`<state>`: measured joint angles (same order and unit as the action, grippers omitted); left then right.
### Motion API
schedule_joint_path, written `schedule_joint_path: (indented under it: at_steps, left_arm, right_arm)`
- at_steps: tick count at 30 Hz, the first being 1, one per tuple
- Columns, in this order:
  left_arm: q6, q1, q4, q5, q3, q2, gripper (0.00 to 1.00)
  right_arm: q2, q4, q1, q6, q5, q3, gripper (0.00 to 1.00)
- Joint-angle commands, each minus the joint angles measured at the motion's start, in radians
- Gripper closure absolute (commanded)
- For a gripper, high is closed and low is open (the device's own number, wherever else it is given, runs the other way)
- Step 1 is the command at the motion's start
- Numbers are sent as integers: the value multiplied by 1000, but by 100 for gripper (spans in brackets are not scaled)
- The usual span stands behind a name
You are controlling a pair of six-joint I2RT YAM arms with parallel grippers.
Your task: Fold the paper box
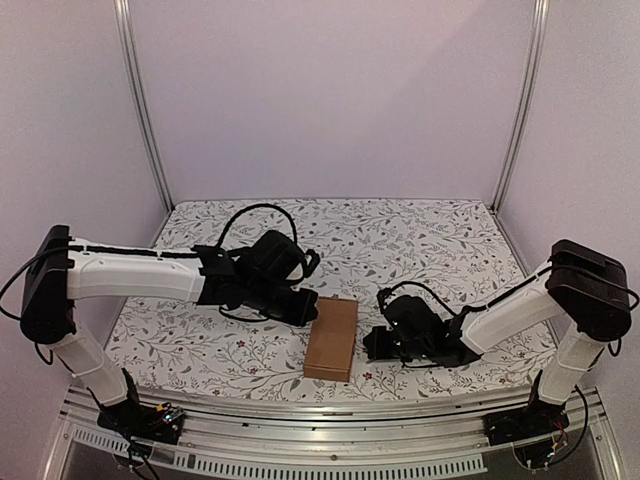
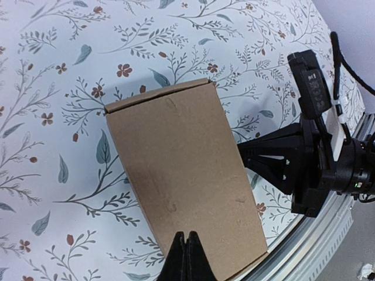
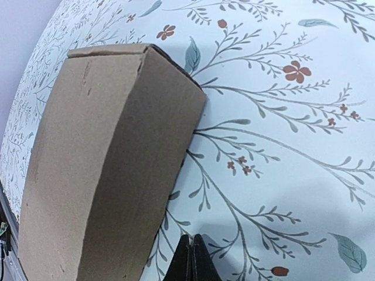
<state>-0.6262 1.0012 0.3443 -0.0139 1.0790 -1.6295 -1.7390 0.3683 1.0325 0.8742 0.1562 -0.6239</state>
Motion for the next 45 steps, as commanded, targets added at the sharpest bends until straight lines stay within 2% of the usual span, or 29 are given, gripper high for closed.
schedule_joint_path:
  at_steps: [1, 8, 17, 26, 34, 45]
  left_arm:
    - [29, -14, 58, 62, 17, 3, 100]
    - [12, -63, 43, 81, -68, 7, 100]
    - [-5, -87, -71, -64, -96, -143, 100]
    - [6, -97, -108, -77, -65, -200, 100]
    - [32, -132, -139, -86, -6, -259, 100]
    - [73, -186, -50, -19, 110, -326, 100]
  right_arm:
    - [43, -142, -7, -41, 55, 34, 99]
    - [101, -174, -6, -60, 27, 29, 100]
    - [3, -167, 8, -55, -38, -74, 100]
    - [-60, -171, 5, -52, -23, -176, 97]
    - [-132, -177, -47, -72, -35, -264, 100]
    - [-171, -210, -154, -133, -58, -310, 100]
